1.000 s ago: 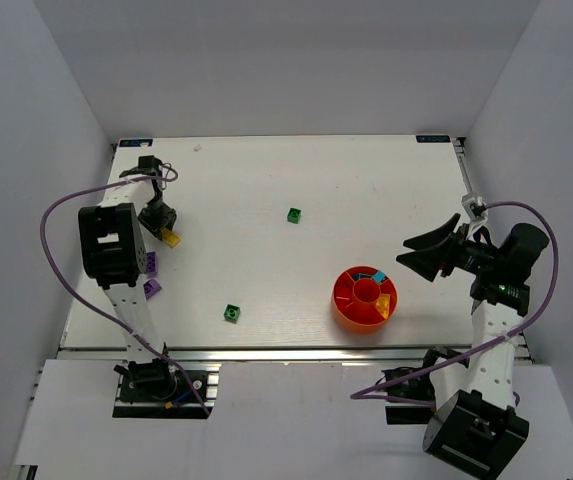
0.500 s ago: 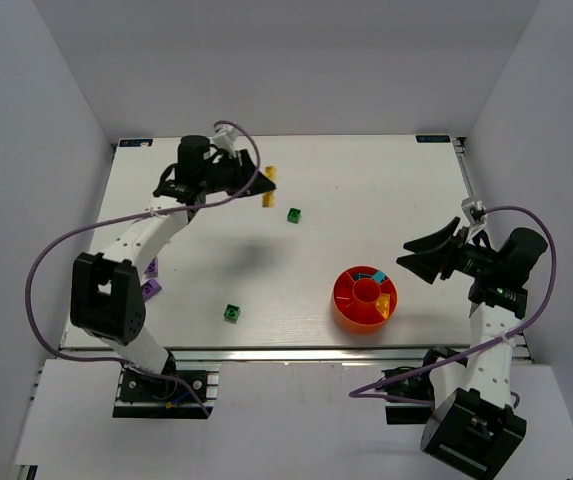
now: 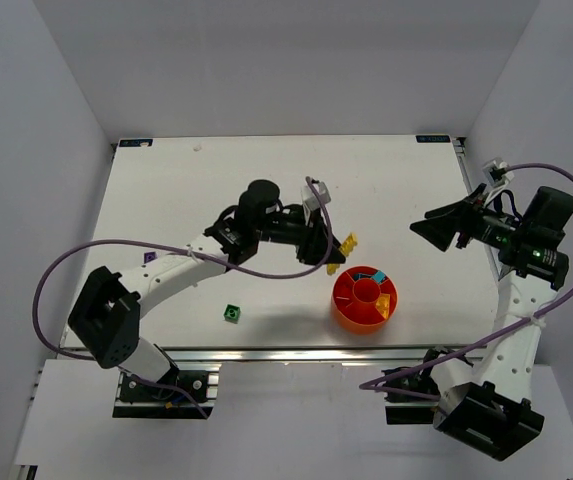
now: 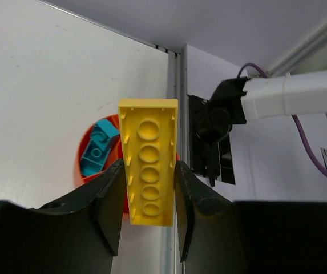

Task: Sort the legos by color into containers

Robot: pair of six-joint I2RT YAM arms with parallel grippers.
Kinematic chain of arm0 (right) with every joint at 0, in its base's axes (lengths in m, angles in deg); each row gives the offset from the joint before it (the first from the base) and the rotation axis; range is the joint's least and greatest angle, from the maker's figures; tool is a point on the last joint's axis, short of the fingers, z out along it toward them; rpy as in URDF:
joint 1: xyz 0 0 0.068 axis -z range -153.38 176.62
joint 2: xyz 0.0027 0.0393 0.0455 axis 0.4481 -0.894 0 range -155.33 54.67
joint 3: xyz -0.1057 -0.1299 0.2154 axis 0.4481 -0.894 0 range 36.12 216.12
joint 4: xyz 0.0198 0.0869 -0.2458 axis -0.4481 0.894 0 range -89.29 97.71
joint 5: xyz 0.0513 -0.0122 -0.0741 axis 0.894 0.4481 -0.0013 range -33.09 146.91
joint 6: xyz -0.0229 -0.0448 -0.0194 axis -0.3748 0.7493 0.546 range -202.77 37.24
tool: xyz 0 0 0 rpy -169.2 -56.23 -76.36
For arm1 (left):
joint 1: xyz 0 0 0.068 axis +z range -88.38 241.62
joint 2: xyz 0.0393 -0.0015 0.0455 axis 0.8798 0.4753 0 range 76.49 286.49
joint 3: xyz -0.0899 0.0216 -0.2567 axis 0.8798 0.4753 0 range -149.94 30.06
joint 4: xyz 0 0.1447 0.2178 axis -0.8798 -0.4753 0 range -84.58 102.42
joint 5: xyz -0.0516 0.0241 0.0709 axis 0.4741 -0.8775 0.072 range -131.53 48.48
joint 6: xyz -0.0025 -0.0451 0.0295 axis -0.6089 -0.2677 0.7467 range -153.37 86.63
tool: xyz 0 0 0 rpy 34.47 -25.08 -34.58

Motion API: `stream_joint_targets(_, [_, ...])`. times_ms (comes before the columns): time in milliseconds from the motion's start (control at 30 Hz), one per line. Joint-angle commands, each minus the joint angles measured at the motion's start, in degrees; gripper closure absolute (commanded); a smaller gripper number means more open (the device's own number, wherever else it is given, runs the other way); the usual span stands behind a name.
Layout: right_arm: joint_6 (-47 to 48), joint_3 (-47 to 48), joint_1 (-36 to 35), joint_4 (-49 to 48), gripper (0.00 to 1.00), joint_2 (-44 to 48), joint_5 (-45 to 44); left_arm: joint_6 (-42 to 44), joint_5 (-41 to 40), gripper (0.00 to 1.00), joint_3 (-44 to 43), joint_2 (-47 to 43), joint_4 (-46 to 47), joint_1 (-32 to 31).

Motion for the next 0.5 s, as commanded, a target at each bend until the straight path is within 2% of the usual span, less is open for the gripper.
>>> stream_joint_targets(0, [2.4, 4.5, -0.1, 11.8, 0.23, -1.5, -0.3, 1.1, -1.4, 1.00, 2.8, -1.4, 11.1, -3.5])
stream_joint_targets(133, [-1.7, 6.4, 0.3, 9.0, 0.24, 0.6, -3.3, -1.6, -0.5, 1.00, 2.4, 2.9, 19.8, -7.4])
stream_joint_targets(167, [-6.5, 6.1, 0.3, 5.2, 0.26, 1.2, -3.6, -2.0, -0.4, 1.00, 0.2, 5.6, 20.7, -8.3])
stream_joint_targets(233, [-10.8, 4.3, 0.4, 1.6, 0.34, 2.5, -3.2, -2.1, -0.3, 1.00, -2.0, 8.1, 21.6, -10.9])
stream_joint_targets(267, [-15.1, 3.7, 0.6, -1.9, 0.40, 2.6, -2.1, -2.1, -0.9, 1.00, -2.9, 10.2, 22.9, -11.7])
stream_joint_targets(300, [-17.1, 3.2, 0.7, -3.4, 0.60, 2.8, -0.9, -2.0, -1.1, 1.00, -4.3, 11.3, 23.6, -12.4])
stream_joint_targets(367, [-20.5, 2.5, 1.1, -8.2, 0.76, 2.6, 3.6, -1.9, -2.0, 1.00, -4.9, 13.2, 26.3, -13.5])
stream_joint_targets(400, [-22.9, 2.6, 1.2, -9.3, 0.90, 2.5, 4.8, -1.9, -2.2, 1.00, -5.6, 15.5, 26.8, -14.1])
stream_joint_targets(467, [-23.4, 4.0, 1.5, -10.8, 0.97, 2.8, 6.6, -2.1, -1.8, 1.00, -6.1, 17.6, 29.9, -14.8])
